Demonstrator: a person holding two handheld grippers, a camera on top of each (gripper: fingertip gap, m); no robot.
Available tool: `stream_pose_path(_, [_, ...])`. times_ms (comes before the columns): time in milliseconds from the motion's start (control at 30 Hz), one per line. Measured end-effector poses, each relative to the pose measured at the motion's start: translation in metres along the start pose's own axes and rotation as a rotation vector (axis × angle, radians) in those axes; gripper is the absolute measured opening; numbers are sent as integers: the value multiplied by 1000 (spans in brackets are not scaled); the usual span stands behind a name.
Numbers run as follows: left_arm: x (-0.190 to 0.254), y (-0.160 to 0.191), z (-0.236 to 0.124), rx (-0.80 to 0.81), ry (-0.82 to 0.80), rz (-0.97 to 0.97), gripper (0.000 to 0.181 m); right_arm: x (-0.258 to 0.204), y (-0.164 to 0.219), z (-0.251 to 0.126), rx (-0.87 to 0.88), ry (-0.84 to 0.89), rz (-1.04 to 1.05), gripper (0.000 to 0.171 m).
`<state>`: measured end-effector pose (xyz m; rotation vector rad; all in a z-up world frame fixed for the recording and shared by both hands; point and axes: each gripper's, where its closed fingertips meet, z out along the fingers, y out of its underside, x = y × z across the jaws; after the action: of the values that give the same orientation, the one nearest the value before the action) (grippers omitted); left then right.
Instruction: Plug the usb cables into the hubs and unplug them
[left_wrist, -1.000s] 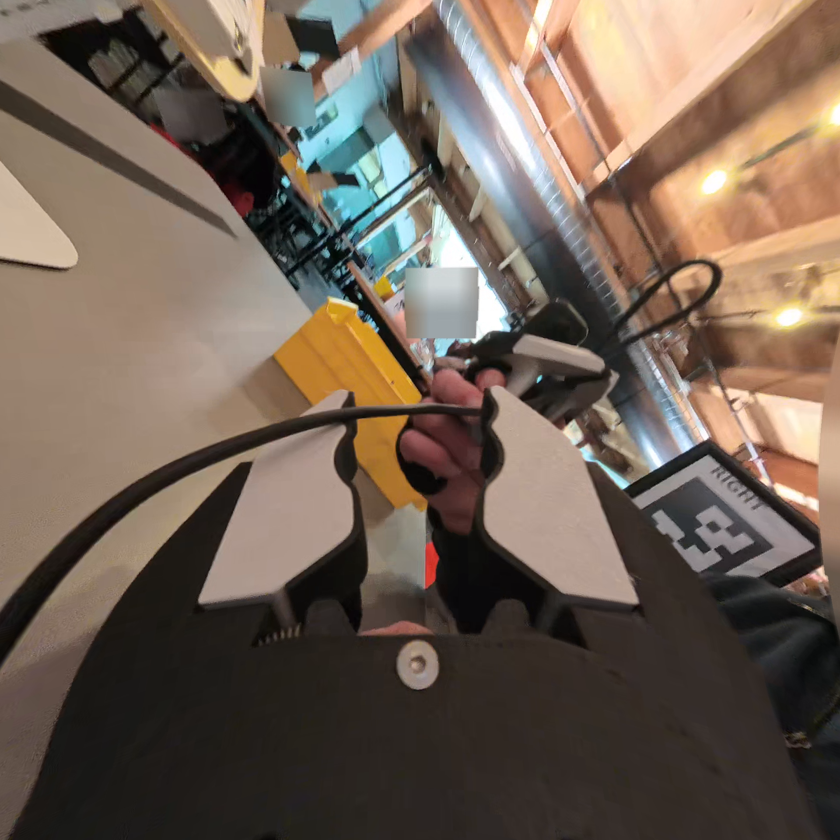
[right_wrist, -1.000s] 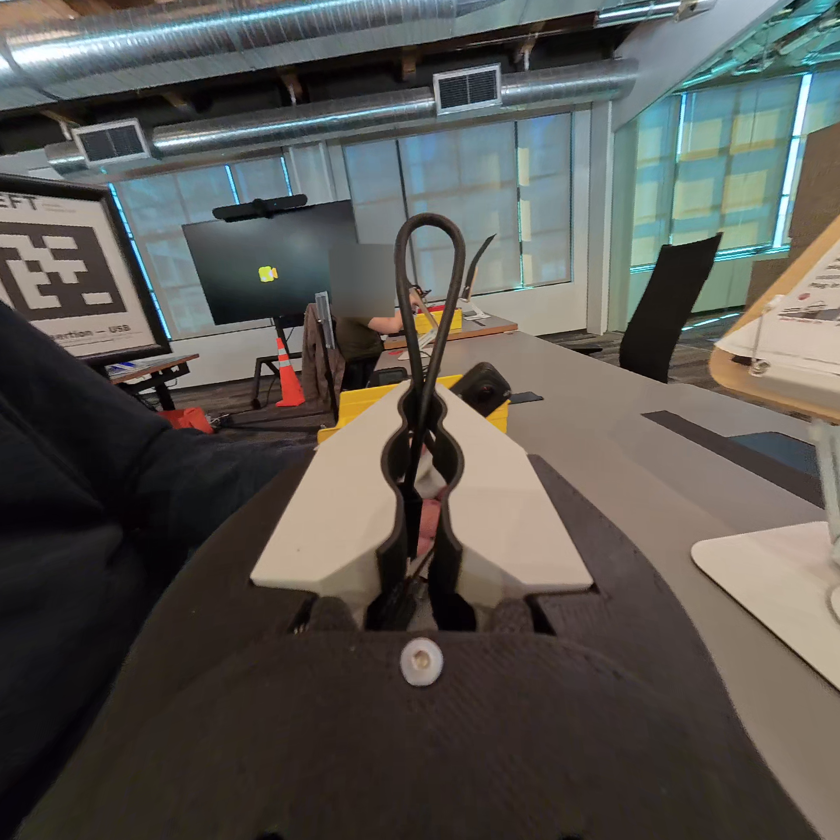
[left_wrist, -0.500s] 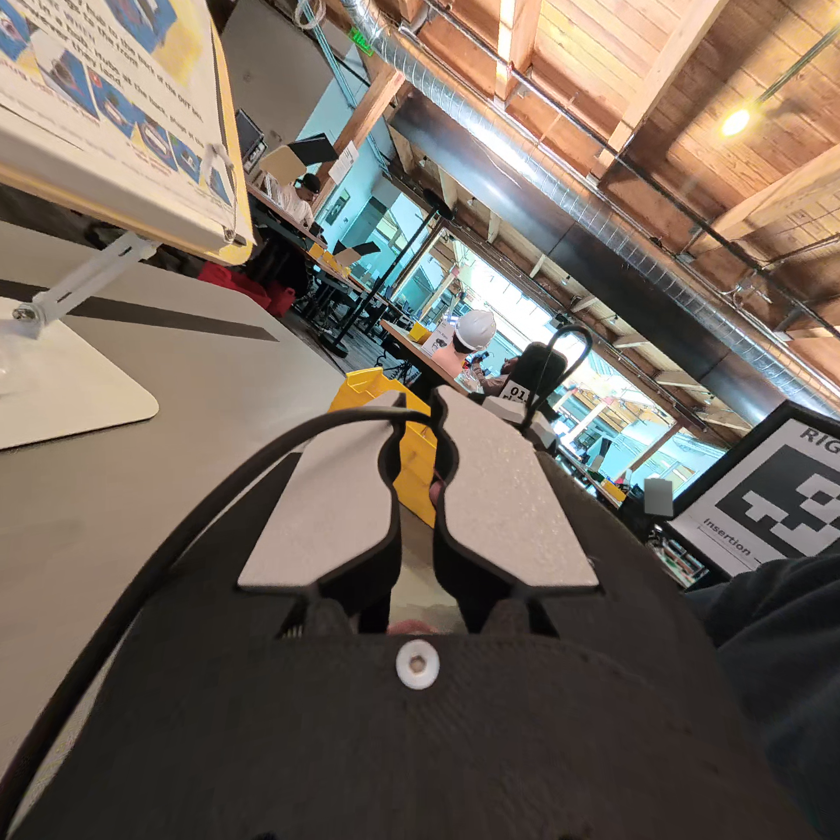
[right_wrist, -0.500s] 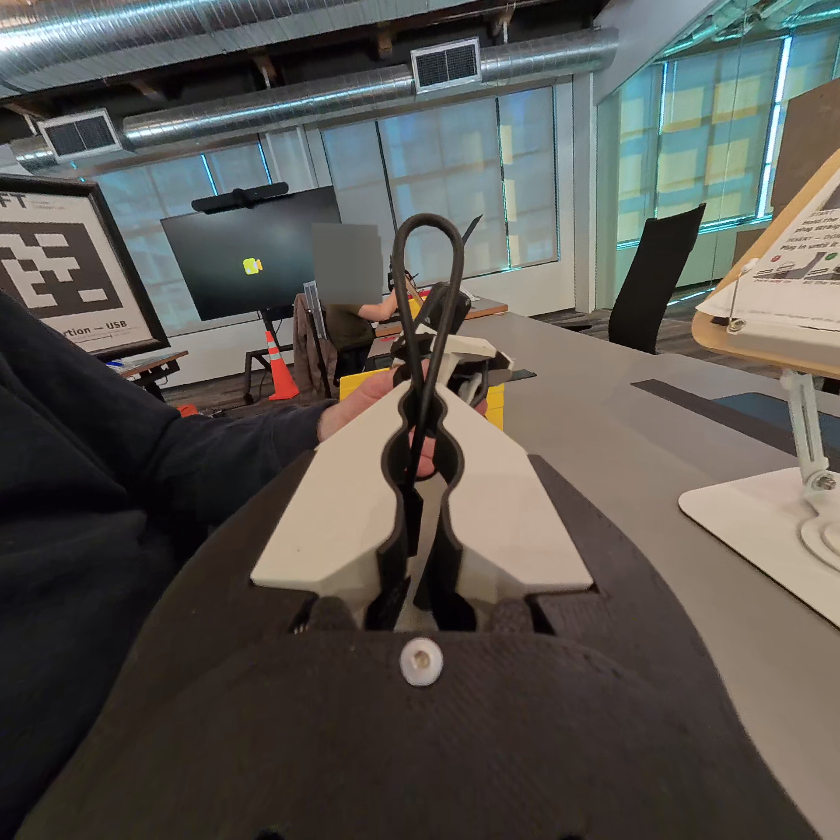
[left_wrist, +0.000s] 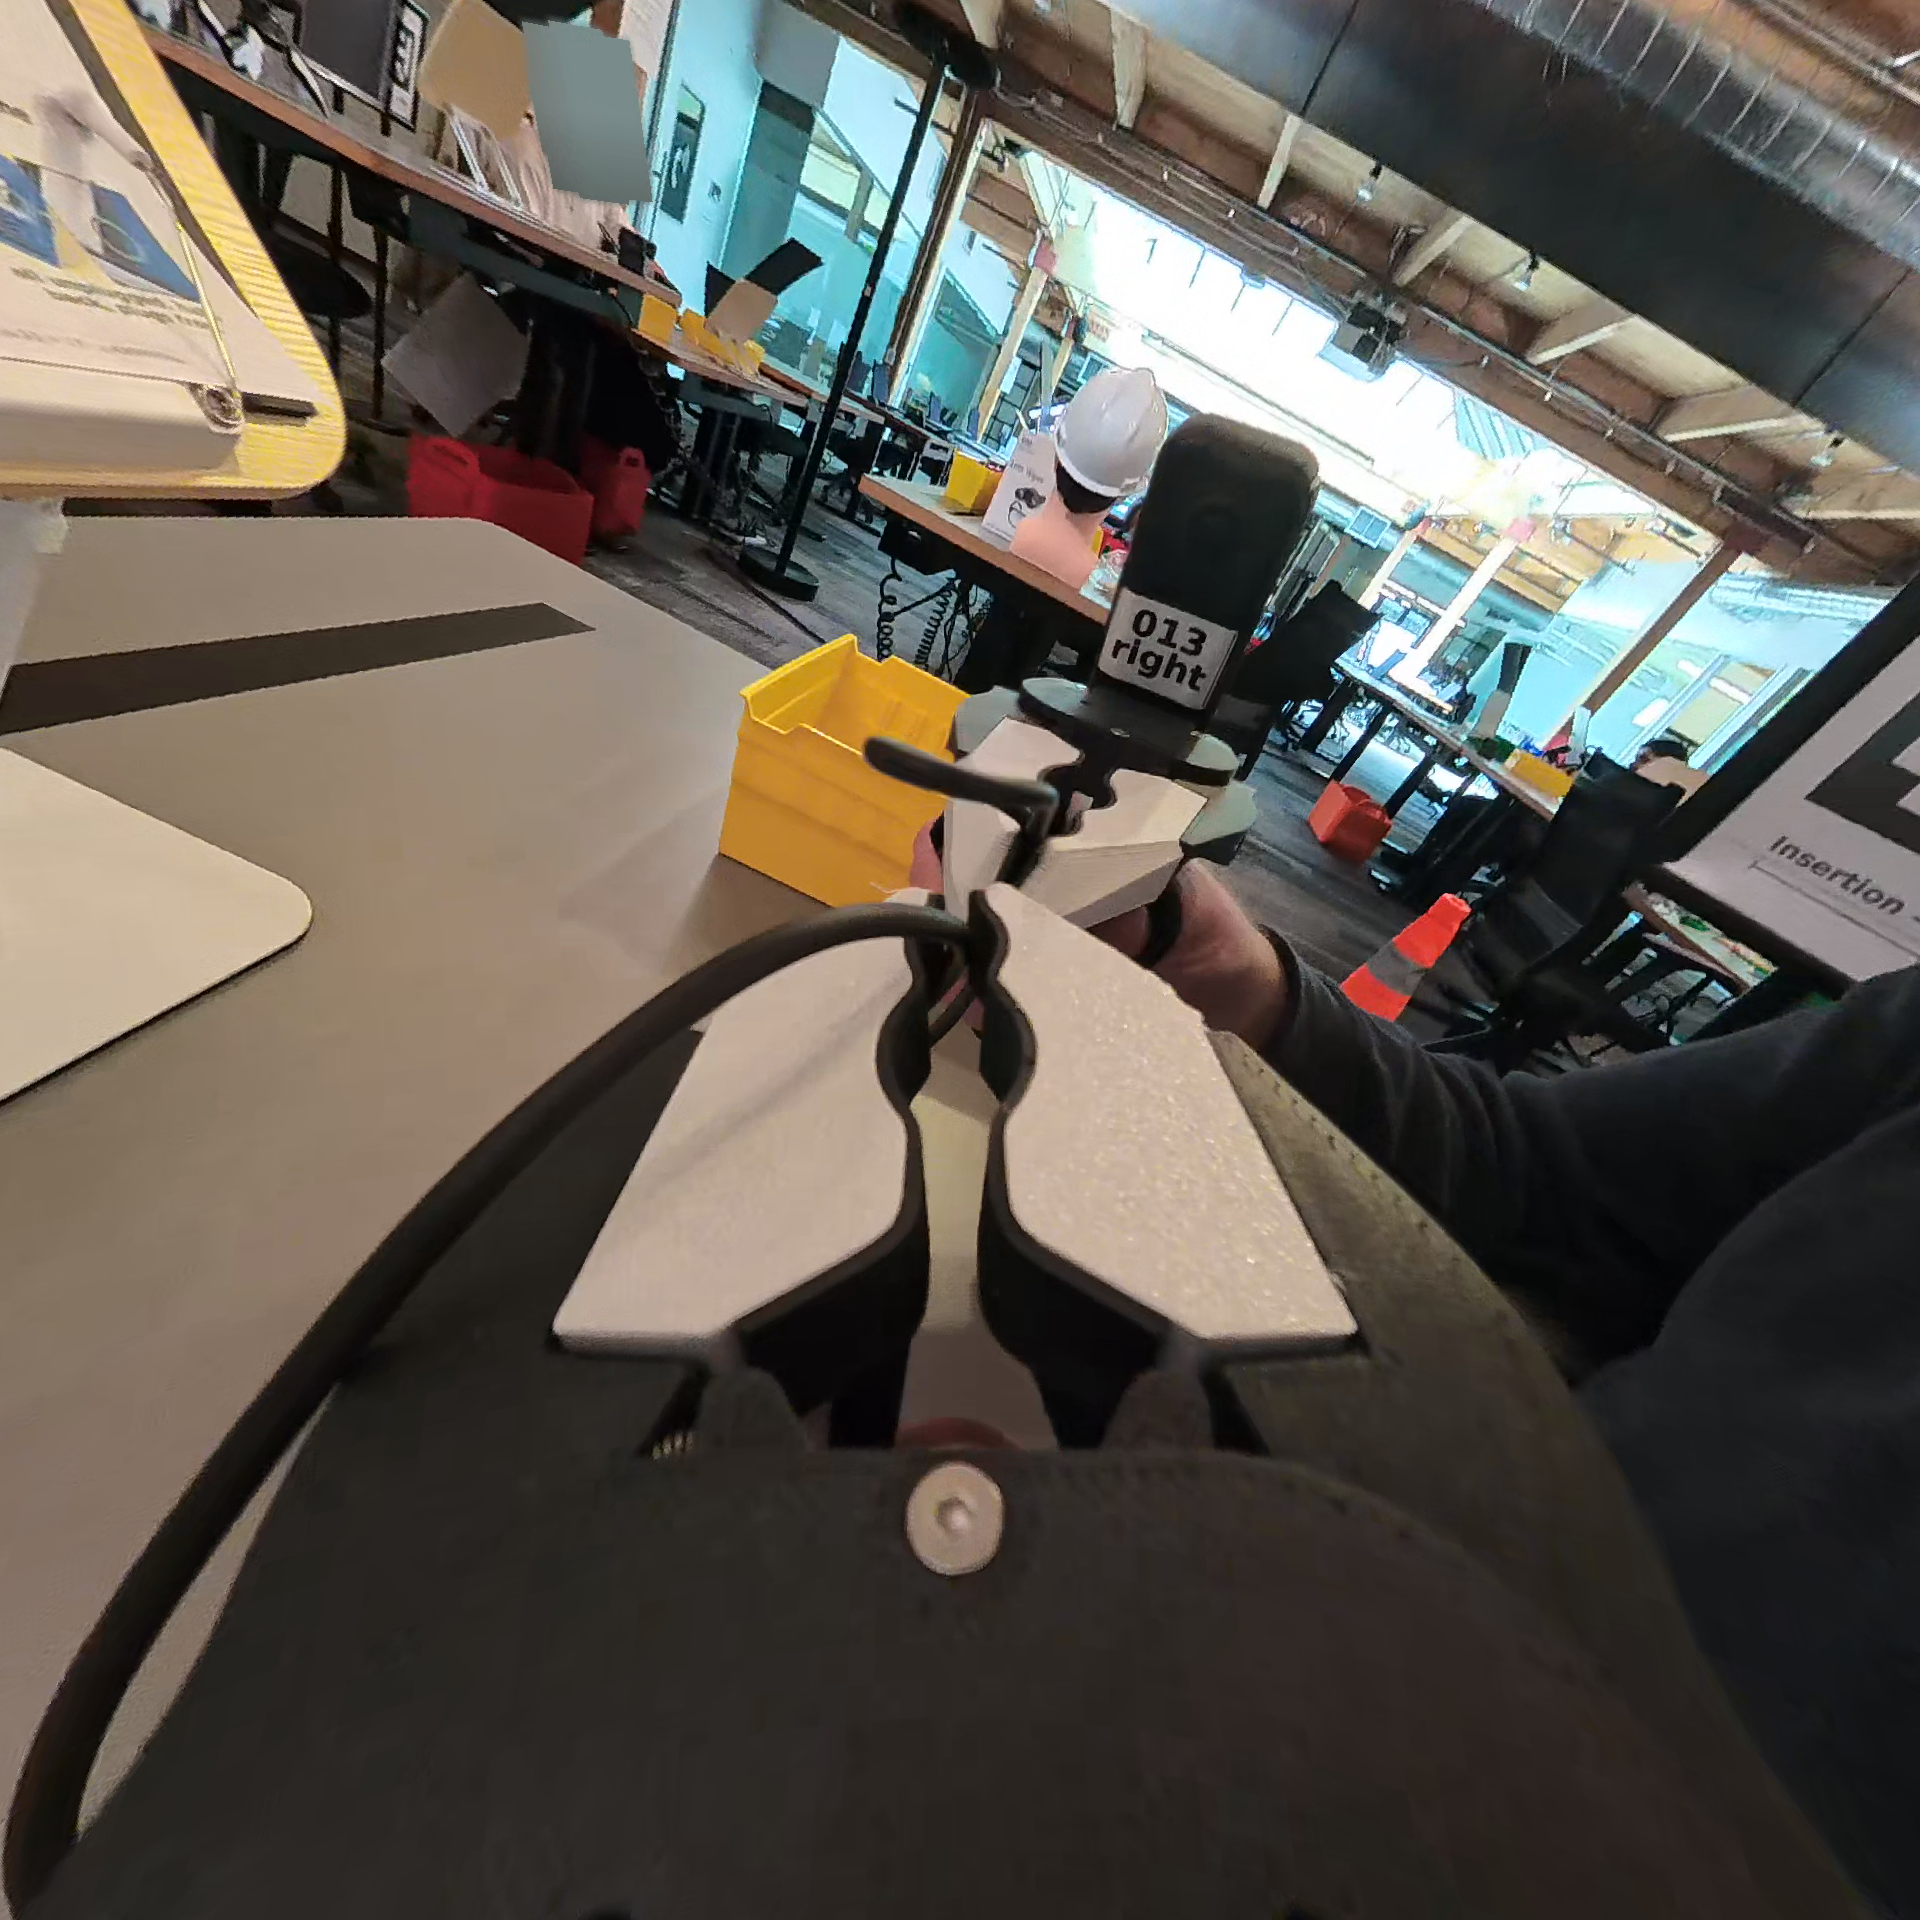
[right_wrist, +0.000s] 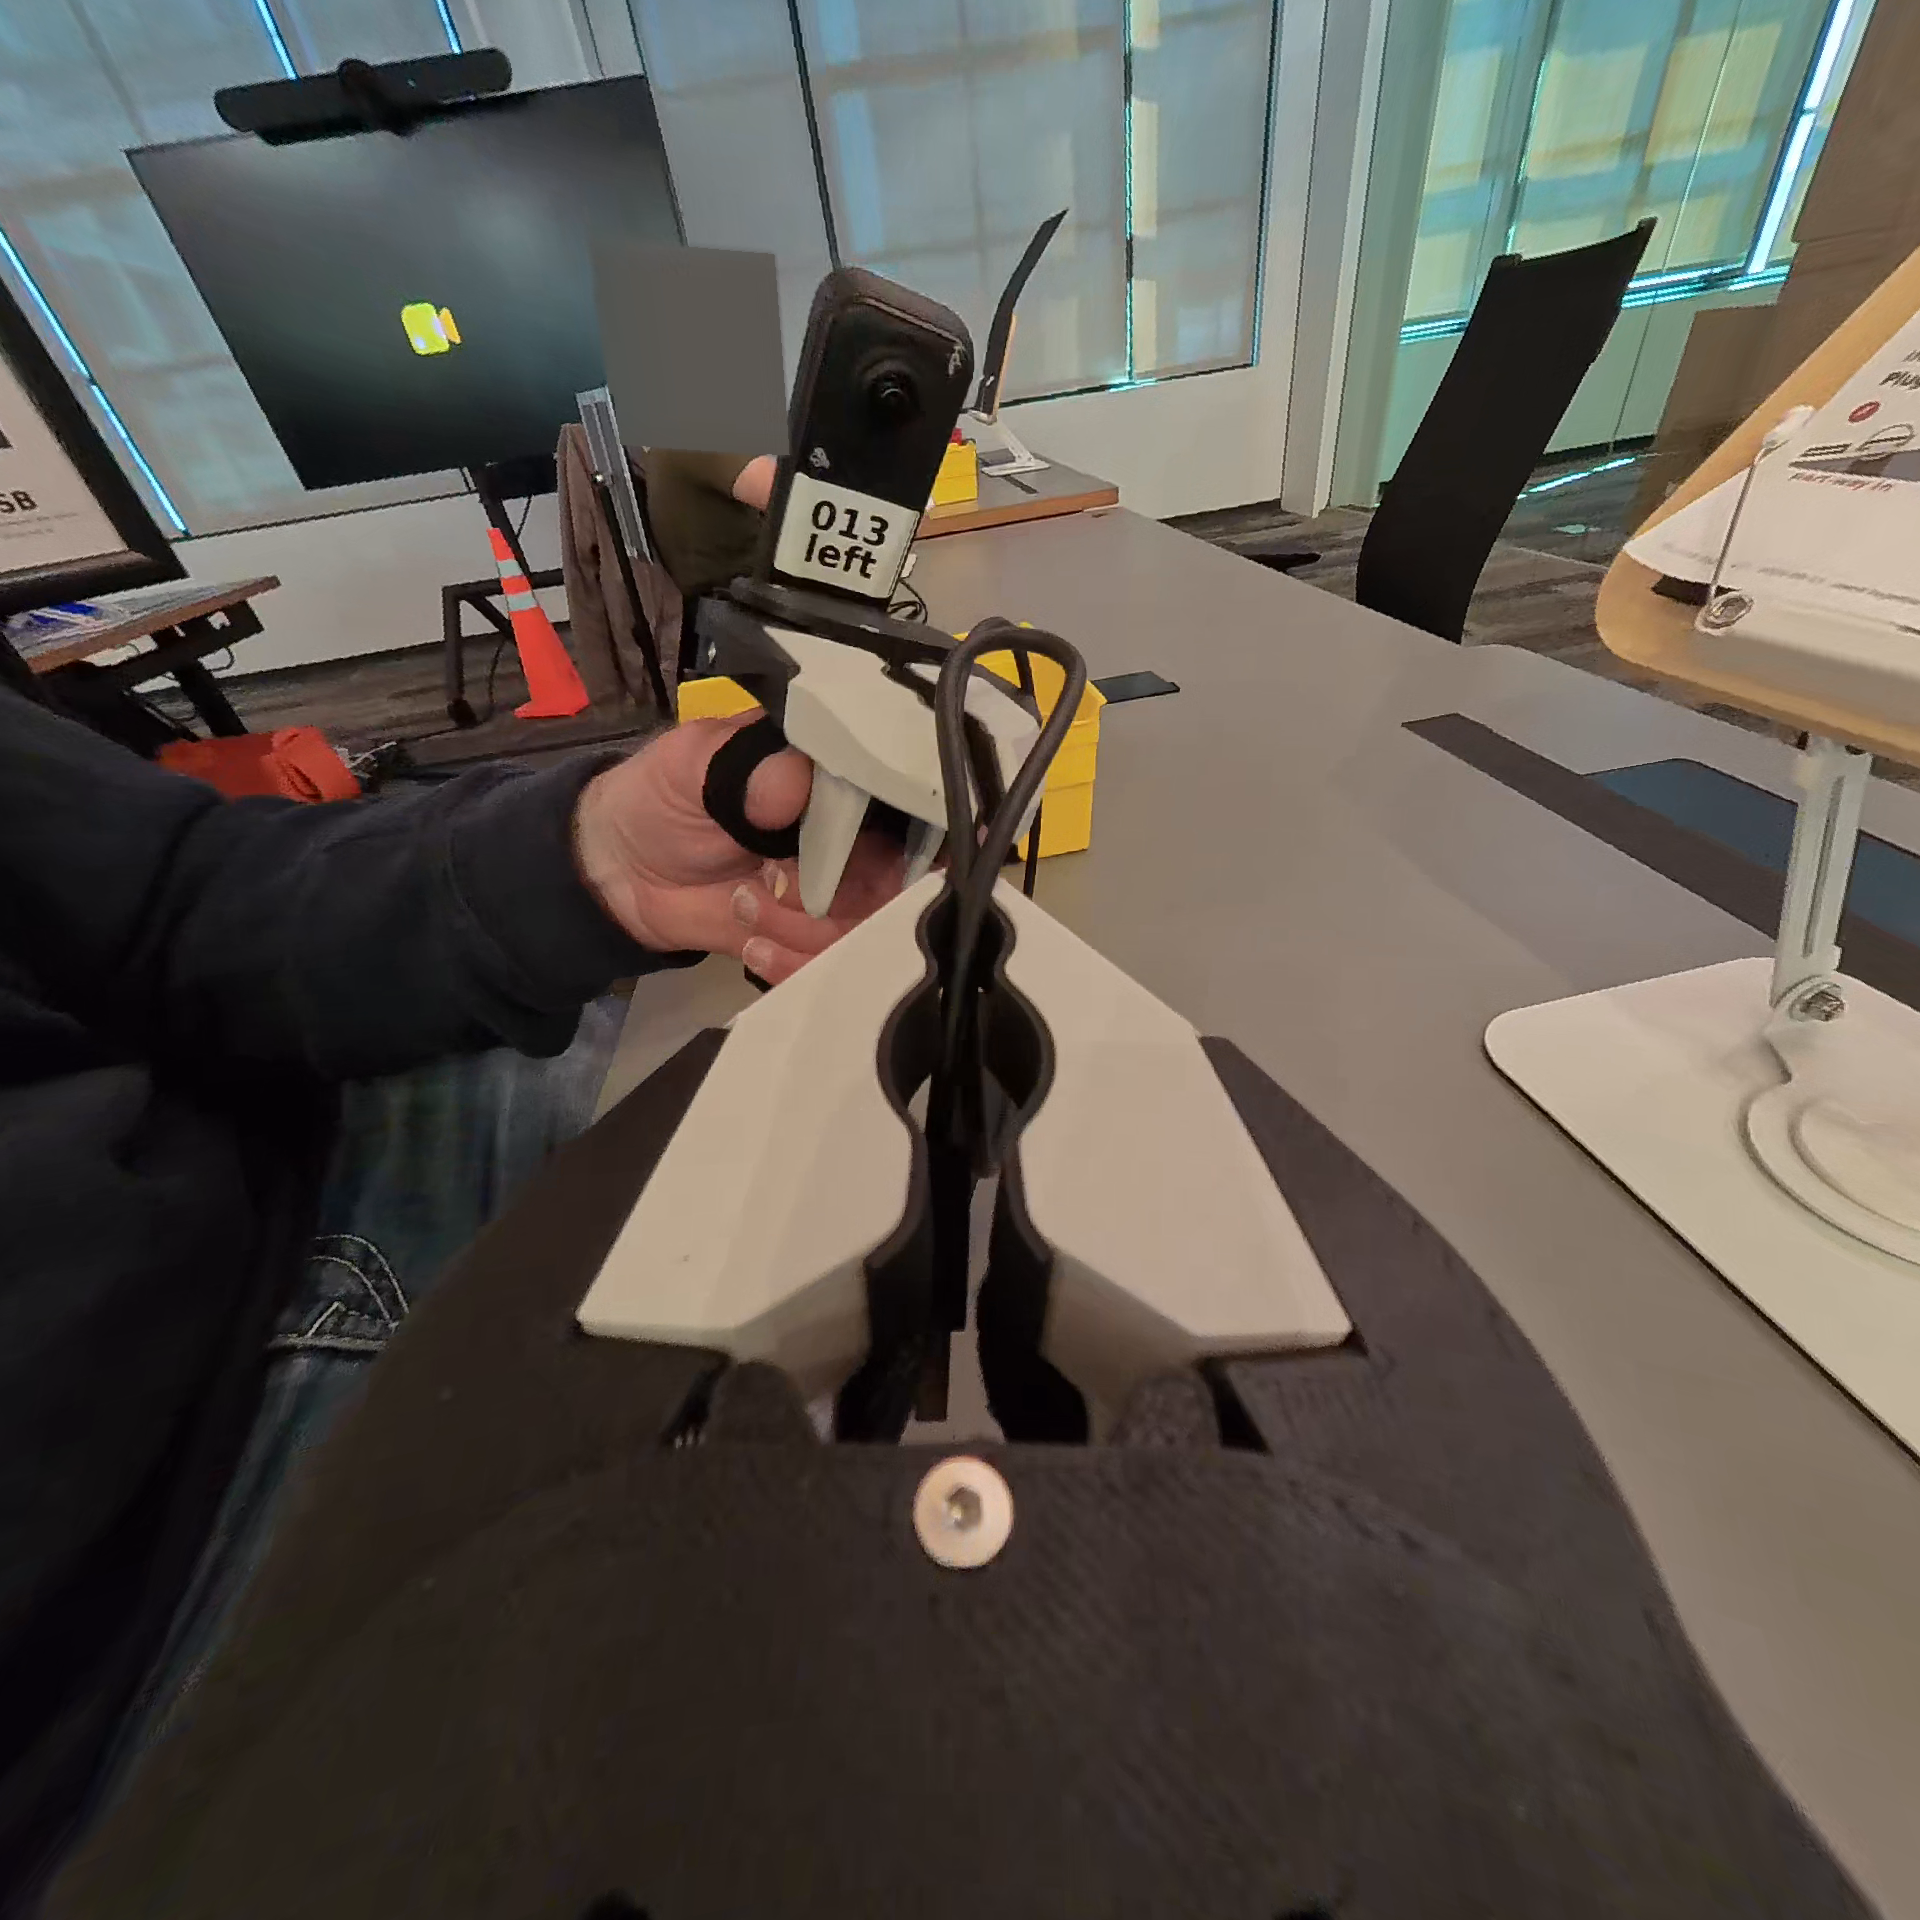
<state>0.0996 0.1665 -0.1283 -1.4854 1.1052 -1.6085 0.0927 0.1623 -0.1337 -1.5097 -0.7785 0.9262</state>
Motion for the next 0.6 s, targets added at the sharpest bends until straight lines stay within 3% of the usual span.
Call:
stream_pose_path(267, [9, 1, 5, -5, 37, 40, 5, -3, 3, 12, -13, -17, -8, 0])
stream_pose_path(400, [17, 4, 9, -16, 77, 41, 18, -8, 12, 18, -88, -36, -34, 0])
stream_pose_path(600, [16, 4, 13, -7, 73, 22, 7, -15, 23, 30, -171, -15, -128, 0])
